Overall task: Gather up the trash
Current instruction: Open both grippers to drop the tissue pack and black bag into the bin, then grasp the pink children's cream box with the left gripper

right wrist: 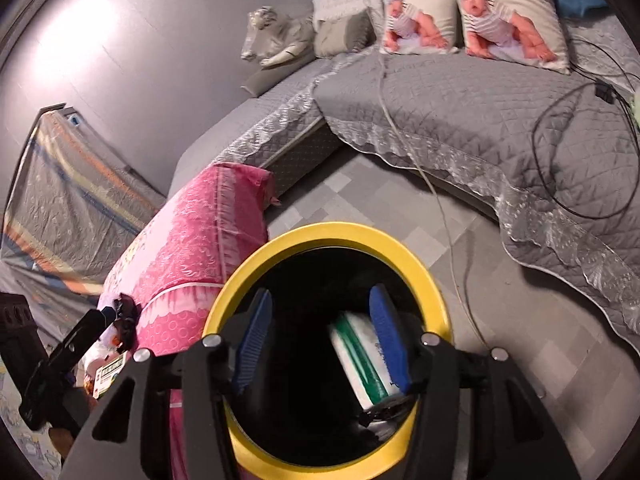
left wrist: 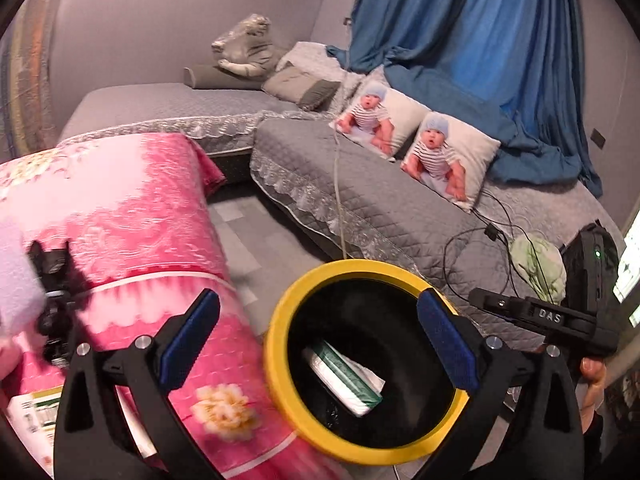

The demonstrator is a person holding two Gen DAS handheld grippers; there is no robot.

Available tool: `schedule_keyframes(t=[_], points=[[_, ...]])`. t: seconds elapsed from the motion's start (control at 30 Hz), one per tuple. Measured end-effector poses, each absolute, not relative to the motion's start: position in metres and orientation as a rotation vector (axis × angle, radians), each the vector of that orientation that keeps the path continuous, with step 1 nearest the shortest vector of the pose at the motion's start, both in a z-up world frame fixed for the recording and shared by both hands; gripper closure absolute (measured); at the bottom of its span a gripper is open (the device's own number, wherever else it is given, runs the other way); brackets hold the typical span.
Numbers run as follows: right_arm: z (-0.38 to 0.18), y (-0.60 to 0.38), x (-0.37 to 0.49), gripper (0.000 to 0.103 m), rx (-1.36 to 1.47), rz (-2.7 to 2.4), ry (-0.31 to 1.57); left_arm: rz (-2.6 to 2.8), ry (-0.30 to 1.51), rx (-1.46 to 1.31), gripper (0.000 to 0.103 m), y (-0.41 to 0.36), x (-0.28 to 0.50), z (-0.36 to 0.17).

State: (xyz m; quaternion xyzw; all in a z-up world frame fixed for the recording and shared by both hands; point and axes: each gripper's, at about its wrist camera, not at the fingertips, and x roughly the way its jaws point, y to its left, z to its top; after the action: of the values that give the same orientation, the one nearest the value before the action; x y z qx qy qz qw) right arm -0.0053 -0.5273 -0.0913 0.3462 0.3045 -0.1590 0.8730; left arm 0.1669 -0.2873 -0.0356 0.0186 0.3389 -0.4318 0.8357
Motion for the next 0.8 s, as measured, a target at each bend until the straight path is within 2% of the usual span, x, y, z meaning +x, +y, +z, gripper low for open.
schedule_keyframes(t=[0.13,0.27,0.3,0.53,0.63,0.8], points=[[-0.075,-0.501,0.000,0.029,0.645,-0.253,0.580,-0.885,0.665,0.033,0.008,-0.254,0.161,-0.019],[-0.057,-0.467,0.017,0.022,0.544,-0.160,0.574,-0.876,0.613,0.069,0.008,-0.210,0.150,-0.008],[-0.054,-0.457,0.023,0.007,0.525,-0.120,0.575,-0.879,0.597,0.076,0.008,-0.195,0.146,-0.006],[-0.033,-0.405,0.050,0.007,0.451,0.074,0.554,-0.830,0.503,0.271,0.008,-0.061,0.125,-0.010],[-0.025,-0.379,0.062,0.007,0.407,0.141,0.553,-0.809,0.566,0.388,0.008,0.001,0.125,-0.024],[-0.024,-0.339,0.087,0.007,0.363,0.205,0.583,-0.760,0.669,0.487,0.009,0.059,0.137,-0.060]])
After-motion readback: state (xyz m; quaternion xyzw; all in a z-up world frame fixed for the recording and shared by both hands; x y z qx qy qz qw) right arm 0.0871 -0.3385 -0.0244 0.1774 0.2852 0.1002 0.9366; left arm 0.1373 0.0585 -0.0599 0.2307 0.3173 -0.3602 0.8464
